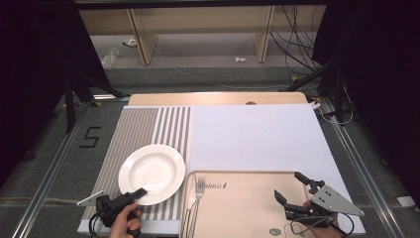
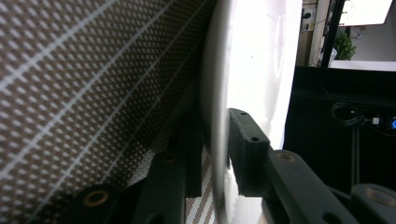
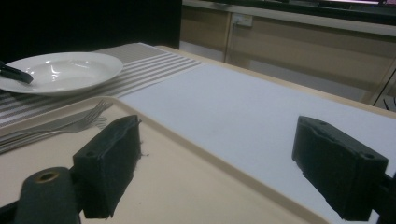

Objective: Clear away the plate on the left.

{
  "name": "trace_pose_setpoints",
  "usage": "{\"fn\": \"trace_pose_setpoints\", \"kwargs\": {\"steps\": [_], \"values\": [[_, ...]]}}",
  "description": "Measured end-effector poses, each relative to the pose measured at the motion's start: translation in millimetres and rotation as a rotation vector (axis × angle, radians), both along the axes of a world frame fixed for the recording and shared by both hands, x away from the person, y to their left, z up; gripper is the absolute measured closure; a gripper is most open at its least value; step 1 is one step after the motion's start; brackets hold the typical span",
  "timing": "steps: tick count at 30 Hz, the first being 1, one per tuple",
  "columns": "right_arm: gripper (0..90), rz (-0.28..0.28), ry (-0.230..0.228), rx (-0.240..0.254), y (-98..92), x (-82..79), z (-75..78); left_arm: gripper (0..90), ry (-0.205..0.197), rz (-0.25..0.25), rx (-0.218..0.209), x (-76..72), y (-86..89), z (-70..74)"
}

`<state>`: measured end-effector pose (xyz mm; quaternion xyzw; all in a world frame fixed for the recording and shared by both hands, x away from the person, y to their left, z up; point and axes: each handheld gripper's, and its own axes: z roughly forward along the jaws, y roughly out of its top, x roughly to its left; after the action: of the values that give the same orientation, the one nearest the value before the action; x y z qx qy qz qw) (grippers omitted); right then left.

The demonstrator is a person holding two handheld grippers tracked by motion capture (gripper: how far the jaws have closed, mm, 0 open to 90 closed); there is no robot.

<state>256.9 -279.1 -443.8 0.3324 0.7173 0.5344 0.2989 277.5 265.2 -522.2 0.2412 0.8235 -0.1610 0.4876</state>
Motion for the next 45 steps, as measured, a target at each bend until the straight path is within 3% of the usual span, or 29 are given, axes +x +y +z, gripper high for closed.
{"fn": "trace_pose_setpoints", "kwargs": {"steps": [6,17,25,34,45], "values": [[16.4,0.001,0.0,-0.003,0.2,0.1,-0.1,77.1,-0.007,-0.002,0.0,-1.1,0.3,-0.6],[16.4,0.007,-0.002,-0.011,0.8,-0.3,-0.3,78.5,-0.011,0.002,-0.058,-2.4,0.8,-4.1],[16.4,0.009,-0.001,-0.008,0.4,-0.9,0.4,78.2,-0.064,0.004,-0.019,-2.4,2.8,3.7],[16.4,0.009,-0.002,-0.006,0.2,-0.7,0.4,77.8,-0.125,-0.053,-0.038,-1.3,-5.6,13.1],[16.4,0.006,-0.003,-0.004,-0.1,-0.4,0.3,77.9,-0.168,-0.129,-0.065,-1.3,-24.2,21.8]]}}
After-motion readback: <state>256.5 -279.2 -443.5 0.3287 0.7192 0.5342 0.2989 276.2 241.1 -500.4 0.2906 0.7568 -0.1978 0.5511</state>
